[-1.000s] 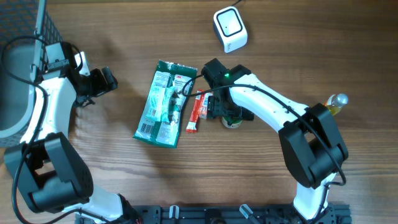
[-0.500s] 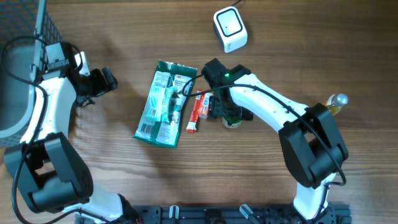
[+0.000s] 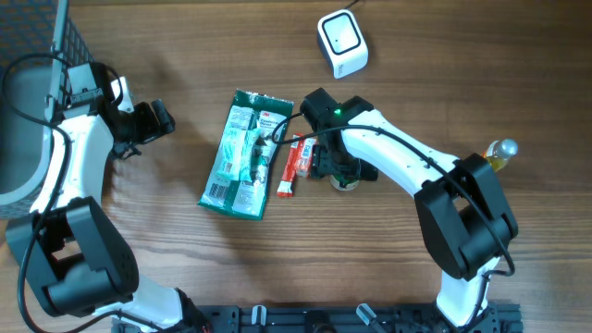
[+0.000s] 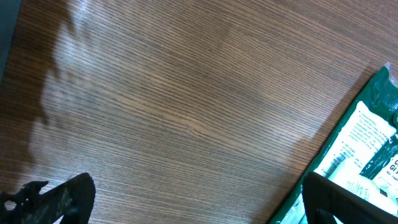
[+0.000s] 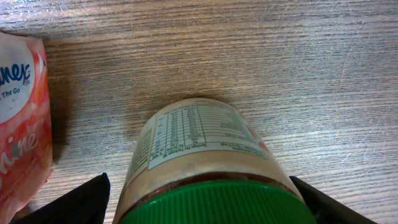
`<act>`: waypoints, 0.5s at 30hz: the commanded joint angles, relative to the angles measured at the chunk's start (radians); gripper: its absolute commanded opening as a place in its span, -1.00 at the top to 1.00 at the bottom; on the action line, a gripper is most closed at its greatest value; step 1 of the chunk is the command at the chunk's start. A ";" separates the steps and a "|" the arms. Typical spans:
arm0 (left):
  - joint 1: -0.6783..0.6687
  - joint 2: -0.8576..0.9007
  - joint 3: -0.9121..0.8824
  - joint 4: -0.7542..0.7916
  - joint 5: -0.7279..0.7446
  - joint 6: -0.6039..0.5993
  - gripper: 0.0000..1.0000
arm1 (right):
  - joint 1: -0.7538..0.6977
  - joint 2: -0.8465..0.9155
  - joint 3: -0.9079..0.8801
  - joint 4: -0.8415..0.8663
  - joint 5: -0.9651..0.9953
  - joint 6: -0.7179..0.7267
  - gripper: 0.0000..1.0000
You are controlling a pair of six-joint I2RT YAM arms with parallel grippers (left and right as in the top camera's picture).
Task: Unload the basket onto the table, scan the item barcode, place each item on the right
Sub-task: 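Lower the right gripper and grasp the green-lidded jar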
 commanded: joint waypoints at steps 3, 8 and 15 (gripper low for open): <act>0.010 0.008 -0.011 0.000 0.008 0.008 -1.00 | -0.004 0.014 -0.008 0.006 -0.048 -0.005 -0.80; 0.010 0.008 -0.011 0.000 0.008 0.008 -1.00 | -0.004 0.014 -0.008 0.006 -0.047 -0.005 -0.80; 0.010 0.008 -0.011 0.000 0.008 0.008 -1.00 | -0.004 0.014 -0.027 0.012 -0.047 -0.014 -0.80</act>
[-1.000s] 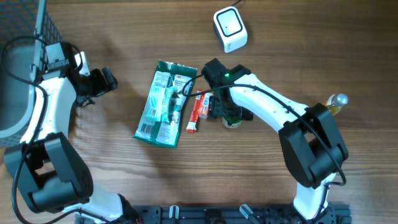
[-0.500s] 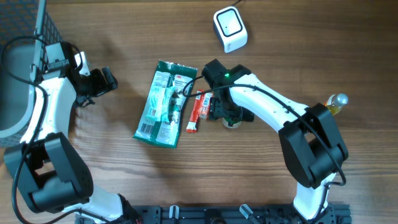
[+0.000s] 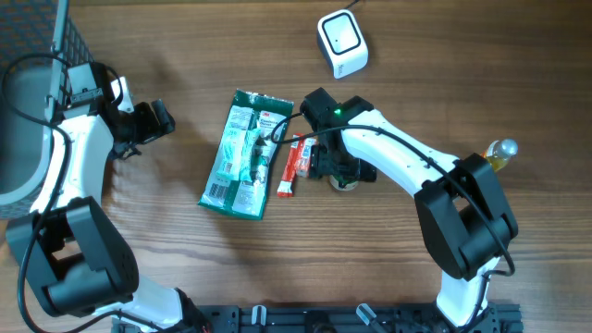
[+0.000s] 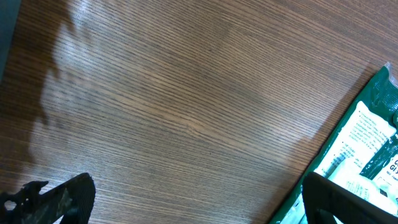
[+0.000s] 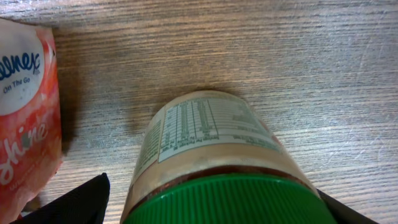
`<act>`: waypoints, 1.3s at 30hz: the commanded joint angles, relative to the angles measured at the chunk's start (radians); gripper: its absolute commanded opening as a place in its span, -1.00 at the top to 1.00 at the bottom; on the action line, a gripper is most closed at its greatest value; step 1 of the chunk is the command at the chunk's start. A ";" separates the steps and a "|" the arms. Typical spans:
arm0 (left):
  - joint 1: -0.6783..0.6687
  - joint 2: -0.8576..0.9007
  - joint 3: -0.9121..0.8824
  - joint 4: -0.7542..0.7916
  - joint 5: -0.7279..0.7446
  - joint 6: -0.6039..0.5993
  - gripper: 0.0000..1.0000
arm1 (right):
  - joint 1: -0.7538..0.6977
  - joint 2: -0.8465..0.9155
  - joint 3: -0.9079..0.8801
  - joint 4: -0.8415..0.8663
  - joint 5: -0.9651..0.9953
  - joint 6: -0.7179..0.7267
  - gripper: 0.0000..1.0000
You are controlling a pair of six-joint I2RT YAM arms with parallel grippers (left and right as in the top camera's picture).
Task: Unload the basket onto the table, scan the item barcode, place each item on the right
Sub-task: 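Lower the right gripper and grasp the green-lidded jar, then lift the jar with the right gripper and rotate it sideways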
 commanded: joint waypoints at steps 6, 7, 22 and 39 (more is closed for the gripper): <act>0.010 0.008 -0.011 0.000 0.008 0.008 -1.00 | -0.004 0.010 -0.064 0.069 -0.012 -0.023 -0.62; 0.010 0.008 -0.011 0.000 0.008 0.008 -1.00 | -0.004 0.010 -0.064 0.072 -0.012 -0.023 -0.62; 0.010 0.008 -0.011 0.000 0.008 0.008 -1.00 | -0.005 -0.029 -0.049 0.083 -0.012 -0.025 -0.70; 0.010 0.008 -0.011 0.000 0.008 0.008 -1.00 | -0.202 -0.158 -0.045 0.055 -0.523 -0.090 0.19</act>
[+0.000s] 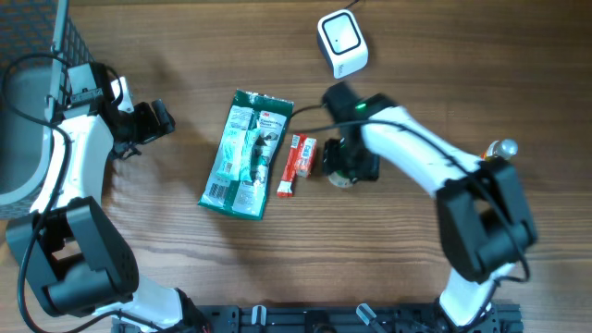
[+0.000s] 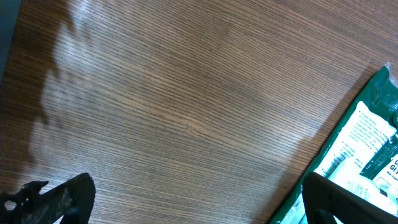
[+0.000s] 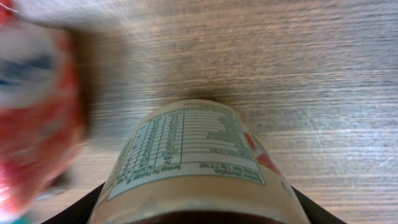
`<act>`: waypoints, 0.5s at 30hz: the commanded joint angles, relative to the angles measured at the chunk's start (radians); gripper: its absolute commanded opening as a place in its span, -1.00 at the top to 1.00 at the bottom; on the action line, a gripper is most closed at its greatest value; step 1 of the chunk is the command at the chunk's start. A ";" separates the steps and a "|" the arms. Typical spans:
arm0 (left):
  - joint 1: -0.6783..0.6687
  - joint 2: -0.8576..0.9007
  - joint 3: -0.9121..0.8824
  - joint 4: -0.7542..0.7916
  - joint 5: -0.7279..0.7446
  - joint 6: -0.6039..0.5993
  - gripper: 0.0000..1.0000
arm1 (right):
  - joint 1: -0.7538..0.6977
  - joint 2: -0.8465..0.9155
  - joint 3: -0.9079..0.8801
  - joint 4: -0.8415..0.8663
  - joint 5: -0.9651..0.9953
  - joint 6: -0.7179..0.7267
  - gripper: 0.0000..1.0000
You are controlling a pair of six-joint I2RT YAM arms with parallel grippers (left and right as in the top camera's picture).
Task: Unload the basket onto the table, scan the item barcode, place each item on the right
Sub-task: 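Lift the jar with the right gripper and rotate it sideways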
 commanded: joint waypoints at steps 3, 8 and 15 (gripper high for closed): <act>0.010 0.008 -0.011 0.000 0.008 0.008 -1.00 | -0.147 -0.092 0.017 -0.060 -0.506 -0.040 0.24; 0.010 0.008 -0.011 0.000 0.008 0.008 -1.00 | -0.163 -0.092 0.017 -0.146 -0.664 -0.038 0.22; 0.010 0.008 -0.011 0.000 0.008 0.008 -1.00 | -0.163 -0.092 0.017 -0.172 -0.886 0.000 0.47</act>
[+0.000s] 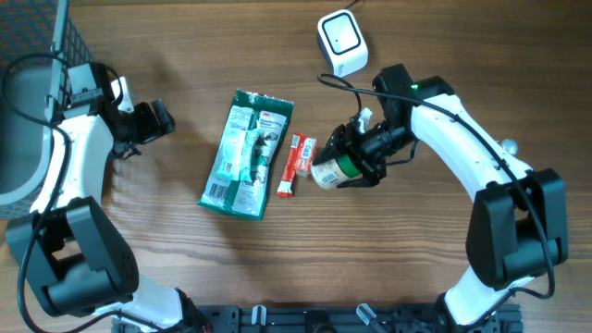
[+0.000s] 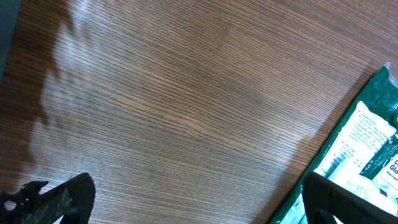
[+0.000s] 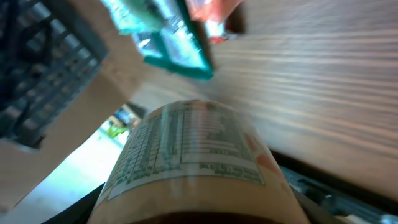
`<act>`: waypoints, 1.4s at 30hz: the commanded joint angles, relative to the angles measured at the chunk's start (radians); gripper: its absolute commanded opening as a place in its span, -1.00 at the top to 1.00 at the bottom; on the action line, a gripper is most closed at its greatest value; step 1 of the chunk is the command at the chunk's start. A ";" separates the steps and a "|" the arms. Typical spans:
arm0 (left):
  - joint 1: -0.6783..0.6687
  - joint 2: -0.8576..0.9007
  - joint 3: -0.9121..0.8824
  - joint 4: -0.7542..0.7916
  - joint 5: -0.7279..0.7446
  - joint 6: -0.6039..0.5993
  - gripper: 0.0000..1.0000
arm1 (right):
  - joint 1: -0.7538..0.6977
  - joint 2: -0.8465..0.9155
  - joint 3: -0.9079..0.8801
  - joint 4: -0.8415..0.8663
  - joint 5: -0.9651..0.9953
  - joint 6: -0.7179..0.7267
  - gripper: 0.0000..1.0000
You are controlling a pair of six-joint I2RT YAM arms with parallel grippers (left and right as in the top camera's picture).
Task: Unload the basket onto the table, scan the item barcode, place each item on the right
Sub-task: 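Lift the jar with the right gripper and rotate it sideways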
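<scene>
A jar [image 1: 333, 171] with a green lid and a white label is lifted off the table and tipped on its side, my right gripper [image 1: 356, 157] shut on it. In the right wrist view the jar [image 3: 196, 158] fills the lower frame, its printed label facing the camera. The white barcode scanner [image 1: 341, 43] stands at the back of the table, above the jar. My left gripper [image 2: 199, 196] hangs open over bare wood at the far left, nothing between its fingers [image 2: 59, 193].
A green flat packet [image 1: 245, 153] lies mid-table, with a small red tissue pack [image 1: 296, 165] beside it, just left of the jar. A small bottle [image 1: 504, 148] stands at the right edge. A dark basket [image 1: 32, 65] occupies the far left corner.
My right gripper has lifted the jar off the table and tipped it sideways, the arm swung to the right and back. The left arm has not moved.
My right gripper stood around the upright jar beside the red tissue pack, lid between its fingers. It then held the jar while the arm shifted right. Now the jar is raised and lying sideways in its grip. The left gripper stayed open throughout.
</scene>
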 commanded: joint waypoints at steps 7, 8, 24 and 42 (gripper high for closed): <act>0.010 0.008 -0.011 0.000 0.008 0.008 -1.00 | 0.003 -0.023 0.015 -0.006 -0.133 0.057 0.47; 0.010 0.008 -0.011 0.000 0.008 0.008 -1.00 | 0.003 -0.023 0.015 -0.007 -0.133 0.057 0.47; 0.010 0.008 -0.011 0.000 0.008 0.008 -1.00 | 0.003 -0.023 0.015 0.000 -0.125 0.058 0.46; 0.010 0.008 -0.011 0.000 0.008 0.008 -1.00 | 0.003 -0.023 0.015 0.004 0.099 0.057 0.47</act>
